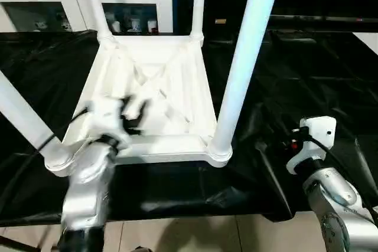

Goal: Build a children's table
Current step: Rotate leg to tighten

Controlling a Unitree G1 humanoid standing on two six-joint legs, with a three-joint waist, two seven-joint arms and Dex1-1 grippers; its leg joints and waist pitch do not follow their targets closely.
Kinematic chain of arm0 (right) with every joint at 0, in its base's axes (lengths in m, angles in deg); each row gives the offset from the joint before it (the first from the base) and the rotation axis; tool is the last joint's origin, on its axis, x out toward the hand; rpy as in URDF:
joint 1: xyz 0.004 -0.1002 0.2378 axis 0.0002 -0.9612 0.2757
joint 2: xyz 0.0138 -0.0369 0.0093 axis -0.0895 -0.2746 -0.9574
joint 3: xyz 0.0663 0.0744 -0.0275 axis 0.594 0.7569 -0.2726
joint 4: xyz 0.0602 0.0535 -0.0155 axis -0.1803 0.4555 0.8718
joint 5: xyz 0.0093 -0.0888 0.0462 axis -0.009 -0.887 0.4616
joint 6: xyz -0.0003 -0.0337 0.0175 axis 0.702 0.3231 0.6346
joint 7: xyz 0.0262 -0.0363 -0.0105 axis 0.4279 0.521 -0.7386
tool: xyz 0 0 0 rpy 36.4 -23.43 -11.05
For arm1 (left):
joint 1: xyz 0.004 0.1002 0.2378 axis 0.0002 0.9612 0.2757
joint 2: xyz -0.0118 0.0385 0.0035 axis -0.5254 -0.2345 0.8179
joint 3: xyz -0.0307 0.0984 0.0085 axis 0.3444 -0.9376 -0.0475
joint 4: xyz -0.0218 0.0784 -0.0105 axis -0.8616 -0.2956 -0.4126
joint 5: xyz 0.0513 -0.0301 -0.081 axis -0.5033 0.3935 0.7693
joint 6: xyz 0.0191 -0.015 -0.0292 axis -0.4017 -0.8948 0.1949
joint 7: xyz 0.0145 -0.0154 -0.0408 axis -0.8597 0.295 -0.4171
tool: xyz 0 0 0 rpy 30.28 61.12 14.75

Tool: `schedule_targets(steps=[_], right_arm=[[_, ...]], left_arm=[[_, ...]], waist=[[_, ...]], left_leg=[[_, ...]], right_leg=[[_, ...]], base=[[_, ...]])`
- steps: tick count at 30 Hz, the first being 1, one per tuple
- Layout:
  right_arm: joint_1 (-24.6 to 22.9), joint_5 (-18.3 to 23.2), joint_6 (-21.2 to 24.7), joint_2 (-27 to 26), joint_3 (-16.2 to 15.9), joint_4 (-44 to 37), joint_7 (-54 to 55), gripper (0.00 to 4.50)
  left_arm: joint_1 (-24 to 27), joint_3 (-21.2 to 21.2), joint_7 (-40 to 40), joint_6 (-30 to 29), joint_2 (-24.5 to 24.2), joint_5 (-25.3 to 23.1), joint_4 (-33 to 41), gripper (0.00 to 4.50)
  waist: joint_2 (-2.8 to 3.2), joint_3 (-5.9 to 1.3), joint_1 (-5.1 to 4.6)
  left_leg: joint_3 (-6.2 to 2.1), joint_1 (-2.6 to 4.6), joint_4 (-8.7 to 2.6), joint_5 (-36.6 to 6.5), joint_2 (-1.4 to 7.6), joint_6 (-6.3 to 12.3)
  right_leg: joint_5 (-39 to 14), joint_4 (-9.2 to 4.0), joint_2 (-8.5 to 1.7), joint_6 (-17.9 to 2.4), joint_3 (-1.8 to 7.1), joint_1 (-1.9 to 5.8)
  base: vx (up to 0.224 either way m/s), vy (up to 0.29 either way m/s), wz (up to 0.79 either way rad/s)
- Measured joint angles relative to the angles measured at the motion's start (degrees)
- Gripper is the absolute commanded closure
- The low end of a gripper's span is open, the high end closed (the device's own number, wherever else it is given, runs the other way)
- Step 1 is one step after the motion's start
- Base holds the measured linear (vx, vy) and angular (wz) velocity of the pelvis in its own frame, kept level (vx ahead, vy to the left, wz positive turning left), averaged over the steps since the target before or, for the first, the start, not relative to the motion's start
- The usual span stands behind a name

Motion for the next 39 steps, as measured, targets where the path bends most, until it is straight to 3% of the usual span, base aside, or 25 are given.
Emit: schedule_targets(steps=[6,13,14,16,18,22,26,31,39], right_arm=[[-1.31,0.6,-0.07,-1.67,-0.9,-1.11,0.16,0.08],[-0.45,0.14,0.35,-0.53,-2.66,0.73,-0.87,0.0],[-0.21,-0.04,0.46,-0.9,-3.07,1.15,-0.78,0.0],[0.72,-0.47,0.49,-0.92,-3.81,2.45,-0.5,0.0],[0.85,-0.65,0.64,-0.74,-4.16,2.76,-0.98,0.0],[1.02,-0.63,1.34,-0.13,-5.08,2.8,-2.2,0.0],[0.55,-0.62,1.45,0.72,-4.98,2.98,-2.7,0.0],[-0.7,-0.37,2.03,1.08,-5.38,2.91,-3.34,0.0],[-3.02,4.61,3.39,5.49,-4.3,0.82,-10.56,0.0]], left_arm=[[3.39,-0.74,-3.8,-1.79,1.84,-0.85,4.5,1.22],[4.32,-1.54,-5.99,-1.8,1.36,-1.67,4.97,0.66],[4.3,-1.5,-6.04,-1.8,0.71,-1.72,4.94,0.66],[4.0,-1.82,-6.15,-1.68,-0.81,-2.44,4.21,0.66],[4.0,-1.94,-6.11,-1.83,-1.25,-2.73,4.21,0.66],[5.31,-2.53,-6.31,-2.88,-0.91,-2.81,4.99,0.66],[9.04,-3.8,-6.61,-3.45,-0.81,-2.88,7.39,0.66],[9.15,-4.08,-6.38,-4.07,-1.59,-2.24,8.19,0.66],[12.48,-4.27,-4.9,-3.32,-4.06,-1.43,10.49,0.66]], waist=[[0.07,0.0,0.02],[0.29,-0.06,-0.69],[0.39,-0.08,-0.78],[1.29,-0.16,-1.08],[1.77,-0.34,-1.13],[1.57,-0.38,-1.0],[0.95,-0.42,-0.87],[1.0,-0.47,-0.67],[1.05,-0.52,-0.38]], left_leg=[[-0.02,-0.01,0.08,0.0,-0.02,0.0],[-0.04,-0.01,0.23,0.01,-0.02,0.0],[-0.08,-0.02,0.24,0.01,-0.02,0.0],[-0.17,-0.06,0.31,0.0,-0.05,0.01],[-0.16,-0.05,0.3,-0.01,-0.09,0.02],[-0.23,-0.05,0.3,0.01,0.0,0.01],[-0.22,-0.08,0.31,0.01,0.0,0.02],[-0.22,-0.04,0.42,0.01,-0.02,0.02],[-0.27,-0.05,0.45,0.01,0.0,0.02]], right_leg=[[0.11,-0.03,0.01,0.19,0.09,0.04],[0.21,-0.02,0.02,0.33,0.15,0.07],[0.22,-0.02,0.05,0.33,0.14,0.07],[0.3,-0.13,0.08,0.31,0.18,0.14],[0.35,-0.13,0.04,0.31,0.19,0.14],[0.34,-0.06,0.13,0.31,0.15,0.13],[0.34,-0.08,0.12,0.32,0.14,0.13],[0.33,-0.09,0.11,0.33,0.19,0.21],[0.34,-0.07,0.13,0.35,0.15,0.2]], base=[[0.0,0.0,0.0],[0.0,0.0,0.0],[0.0,0.0,0.0],[0.0,0.0,0.0],[0.0,0.0,0.0],[0.0,0.0,0.0],[0.0,0.0,0.0],[0.0,0.0,0.0],[0.0,0.0,0.0]])
